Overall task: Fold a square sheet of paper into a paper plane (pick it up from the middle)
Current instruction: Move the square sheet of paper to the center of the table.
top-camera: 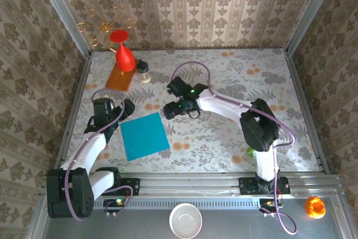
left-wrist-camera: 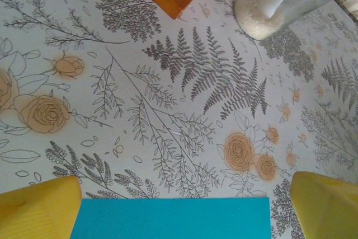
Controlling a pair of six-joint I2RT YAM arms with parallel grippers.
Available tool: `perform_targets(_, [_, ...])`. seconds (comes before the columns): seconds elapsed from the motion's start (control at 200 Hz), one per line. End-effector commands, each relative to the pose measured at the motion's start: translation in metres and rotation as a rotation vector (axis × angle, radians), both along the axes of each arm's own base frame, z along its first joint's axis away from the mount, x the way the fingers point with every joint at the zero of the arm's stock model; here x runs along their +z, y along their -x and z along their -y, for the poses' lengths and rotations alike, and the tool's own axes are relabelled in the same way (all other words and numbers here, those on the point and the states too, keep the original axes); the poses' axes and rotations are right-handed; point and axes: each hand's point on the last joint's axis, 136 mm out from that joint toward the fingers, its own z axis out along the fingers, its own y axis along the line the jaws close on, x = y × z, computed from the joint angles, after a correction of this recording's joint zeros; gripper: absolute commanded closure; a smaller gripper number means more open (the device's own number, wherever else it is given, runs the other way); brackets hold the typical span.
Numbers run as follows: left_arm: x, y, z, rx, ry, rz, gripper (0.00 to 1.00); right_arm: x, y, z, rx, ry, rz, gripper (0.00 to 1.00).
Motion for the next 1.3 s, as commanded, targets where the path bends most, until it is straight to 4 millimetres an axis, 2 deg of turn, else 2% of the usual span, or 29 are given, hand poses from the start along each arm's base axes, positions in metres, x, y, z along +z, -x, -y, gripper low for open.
perform_targets(0.0, [0.006, -0.003, -0.017, 0.094, 0.018, -0.003, 0.01, -0.009, 0.036, -0.033, 0.108, -0.036, -0.121, 0.18])
perform_targets(0.075, [0.006, -0.003, -0.022, 0.113, 0.042, 0.004, 0.00, -0.013, 0.050, -0.058, 0.159, -0.071, -0.153, 0.22])
perform_targets(0.165, [0.006, -0.003, -0.026, 0.123, 0.059, 0.004, 0.00, -0.019, 0.056, -0.079, 0.184, -0.095, -0.186, 0.31])
perform_targets(0.27, [0.005, -0.002, -0.027, 0.125, 0.059, -0.001, 0.00, -0.026, 0.050, -0.093, 0.193, -0.088, -0.186, 0.40])
perform_targets(0.51, [0.006, -0.001, -0.028, 0.121, 0.056, -0.007, 0.00, -0.049, 0.034, -0.107, 0.178, -0.049, -0.189, 0.53])
perform_targets(0.745, [0.004, -0.001, -0.024, 0.102, 0.062, -0.037, 0.00, -0.075, 0.033, -0.098, 0.155, 0.029, -0.215, 0.54])
perform_targets(0.865, [0.003, -0.002, -0.019, 0.077, 0.069, -0.050, 0.00, -0.087, 0.031, -0.081, 0.123, 0.080, -0.220, 0.53])
perform_targets(0.98, [0.003, -0.003, -0.013, 0.042, 0.052, -0.062, 0.00, -0.097, 0.021, -0.050, 0.054, 0.133, -0.221, 0.52])
perform_targets(1.115, [0.002, -0.007, 0.002, -0.024, 0.011, -0.091, 0.00, -0.106, 0.003, 0.007, -0.068, 0.183, -0.219, 0.52])
perform_targets(1.295, [-0.003, -0.015, 0.037, -0.149, -0.019, -0.144, 0.00, -0.109, -0.020, 0.090, -0.248, 0.198, -0.239, 0.52])
